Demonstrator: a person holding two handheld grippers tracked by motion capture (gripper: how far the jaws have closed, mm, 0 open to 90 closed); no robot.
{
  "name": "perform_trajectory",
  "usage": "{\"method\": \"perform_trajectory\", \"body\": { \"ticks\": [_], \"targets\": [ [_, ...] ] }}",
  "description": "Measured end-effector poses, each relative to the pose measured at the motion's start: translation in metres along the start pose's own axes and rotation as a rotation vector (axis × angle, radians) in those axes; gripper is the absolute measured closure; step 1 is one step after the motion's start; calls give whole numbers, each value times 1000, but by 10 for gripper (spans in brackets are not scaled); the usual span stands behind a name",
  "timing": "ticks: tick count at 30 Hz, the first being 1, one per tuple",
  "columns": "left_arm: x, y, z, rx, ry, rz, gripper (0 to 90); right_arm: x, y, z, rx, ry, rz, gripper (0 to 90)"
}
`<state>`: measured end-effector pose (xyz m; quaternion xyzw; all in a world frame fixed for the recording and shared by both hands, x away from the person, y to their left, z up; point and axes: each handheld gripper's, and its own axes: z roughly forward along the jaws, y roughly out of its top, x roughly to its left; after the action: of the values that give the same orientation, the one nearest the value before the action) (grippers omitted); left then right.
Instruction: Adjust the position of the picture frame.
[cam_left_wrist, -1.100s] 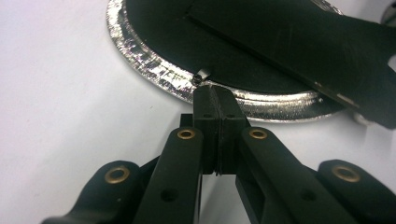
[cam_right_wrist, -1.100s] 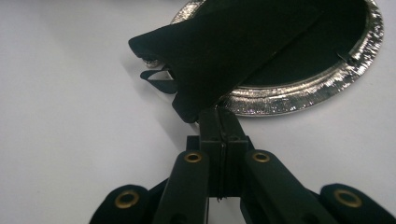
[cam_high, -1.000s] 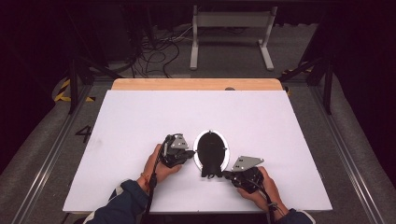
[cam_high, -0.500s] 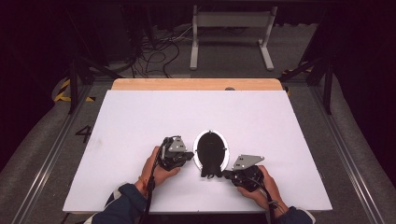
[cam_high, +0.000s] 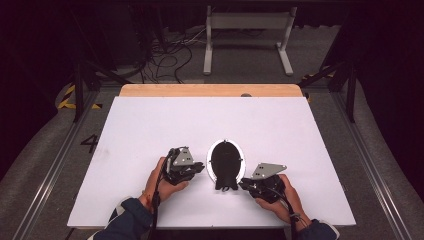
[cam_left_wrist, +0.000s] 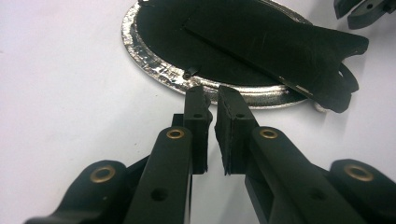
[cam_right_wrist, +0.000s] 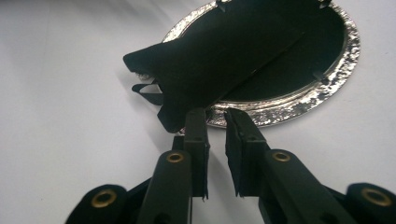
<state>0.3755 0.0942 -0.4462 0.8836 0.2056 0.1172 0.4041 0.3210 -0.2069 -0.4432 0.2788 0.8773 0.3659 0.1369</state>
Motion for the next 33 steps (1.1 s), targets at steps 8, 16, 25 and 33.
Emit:
{"method": "perform_trajectory", "body": {
  "ticks": [8, 16, 25, 33],
  "targets": [
    [-2, -4, -19, -31, 13, 25, 790, -1, 0, -14, -35, -35, 2, 705],
    [-3, -13, -31, -38, 0, 37, 733, -8, -6, -22, -32, -25, 22, 667],
    [-1, -30, -48, -53, 18, 28, 595, -12, -7, -19, -13, -4, 25, 632],
    [-2, -50, -63, -45, 54, 1, 416, -19, -10, -19, -2, 17, 31, 589]
  ]
}}
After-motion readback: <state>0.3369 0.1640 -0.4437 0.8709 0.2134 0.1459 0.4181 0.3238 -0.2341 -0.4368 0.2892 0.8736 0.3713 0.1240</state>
